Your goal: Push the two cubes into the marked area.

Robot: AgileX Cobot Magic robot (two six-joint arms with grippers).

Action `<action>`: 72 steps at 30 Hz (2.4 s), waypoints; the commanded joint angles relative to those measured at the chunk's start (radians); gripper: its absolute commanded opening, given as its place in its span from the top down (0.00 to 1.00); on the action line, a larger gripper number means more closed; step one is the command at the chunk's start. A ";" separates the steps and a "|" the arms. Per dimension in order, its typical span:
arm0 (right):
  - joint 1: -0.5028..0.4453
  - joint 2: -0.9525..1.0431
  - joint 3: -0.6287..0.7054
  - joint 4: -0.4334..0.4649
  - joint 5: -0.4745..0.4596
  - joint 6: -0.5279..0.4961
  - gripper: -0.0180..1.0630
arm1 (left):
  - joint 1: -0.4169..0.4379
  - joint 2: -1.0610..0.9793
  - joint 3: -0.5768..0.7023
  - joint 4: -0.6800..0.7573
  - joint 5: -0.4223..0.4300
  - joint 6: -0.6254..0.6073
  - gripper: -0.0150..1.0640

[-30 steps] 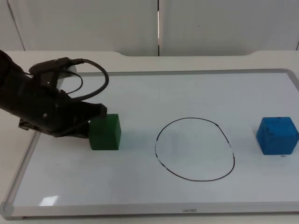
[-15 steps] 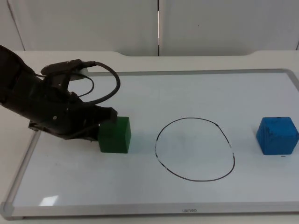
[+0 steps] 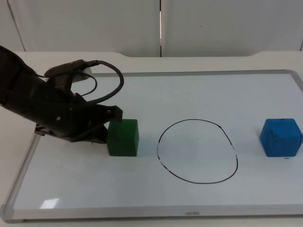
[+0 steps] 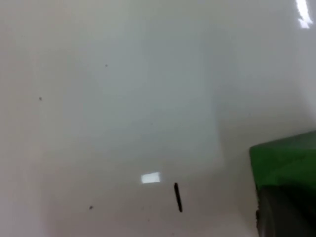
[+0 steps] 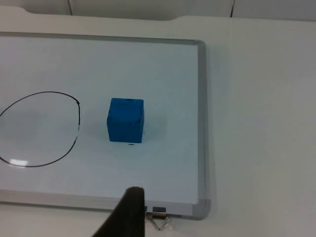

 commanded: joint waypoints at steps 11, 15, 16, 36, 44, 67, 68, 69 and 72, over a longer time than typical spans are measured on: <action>-0.005 -0.005 0.006 0.002 -0.003 0.001 0.01 | -0.100 0.000 -0.004 -0.022 -0.051 -0.015 0.99; -0.005 -0.005 0.006 0.002 -0.003 0.001 0.01 | -0.107 0.000 -0.004 -0.024 -0.058 -0.015 0.99; -0.005 -0.005 0.006 0.002 -0.003 0.001 0.01 | -0.107 0.000 -0.004 -0.024 -0.055 -0.015 0.99; -0.005 -0.005 0.006 0.002 -0.003 0.001 0.01 | -0.122 0.000 -0.002 -0.028 -0.008 -0.068 0.99; -0.005 -0.005 0.006 0.000 -0.003 0.001 0.01 | -0.176 0.000 -0.004 -0.042 -0.068 -0.057 0.99; -0.005 -0.005 0.006 0.000 -0.003 0.001 0.01 | -0.236 0.000 -0.004 -0.092 -0.159 -0.013 0.99; -0.005 -0.005 0.006 0.000 -0.003 0.001 0.01 | -0.236 0.000 -0.006 -0.092 -0.159 -0.013 0.99; -0.005 -0.005 0.006 0.000 -0.003 0.001 0.01 | -0.236 0.000 -0.014 -0.092 -0.159 -0.013 0.99; -0.005 -0.005 0.006 0.000 -0.003 0.001 0.01 | -0.236 0.000 -0.024 -0.092 -0.156 -0.013 0.99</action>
